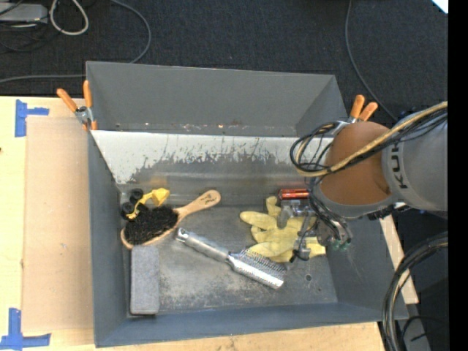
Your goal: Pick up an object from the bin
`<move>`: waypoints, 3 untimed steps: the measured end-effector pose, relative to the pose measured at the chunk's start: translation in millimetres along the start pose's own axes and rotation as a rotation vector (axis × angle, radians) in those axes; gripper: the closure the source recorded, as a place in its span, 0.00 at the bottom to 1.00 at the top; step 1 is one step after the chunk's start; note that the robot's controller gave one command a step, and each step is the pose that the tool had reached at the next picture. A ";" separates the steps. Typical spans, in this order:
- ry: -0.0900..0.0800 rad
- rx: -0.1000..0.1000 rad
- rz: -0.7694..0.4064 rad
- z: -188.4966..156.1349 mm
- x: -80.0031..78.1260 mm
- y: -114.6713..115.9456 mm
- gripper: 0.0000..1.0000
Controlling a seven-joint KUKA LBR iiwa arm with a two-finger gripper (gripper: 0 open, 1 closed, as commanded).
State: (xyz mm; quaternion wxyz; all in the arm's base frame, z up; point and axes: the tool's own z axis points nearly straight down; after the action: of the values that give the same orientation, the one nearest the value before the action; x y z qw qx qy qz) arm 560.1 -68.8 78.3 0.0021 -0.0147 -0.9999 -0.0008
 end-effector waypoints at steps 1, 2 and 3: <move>-0.009 -0.002 -0.085 8.9 16.3 8.1 0.00; -0.004 -0.001 -0.014 2.3 2.6 1.7 1.00; -0.004 -0.001 -0.014 2.3 2.6 1.7 1.00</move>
Offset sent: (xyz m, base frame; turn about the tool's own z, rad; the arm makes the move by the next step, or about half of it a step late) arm -0.0026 0.0017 -0.0018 -0.0138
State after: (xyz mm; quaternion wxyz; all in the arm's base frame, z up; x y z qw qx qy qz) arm 557.5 -67.1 76.0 -0.0001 -0.0076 -1.0000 -0.0011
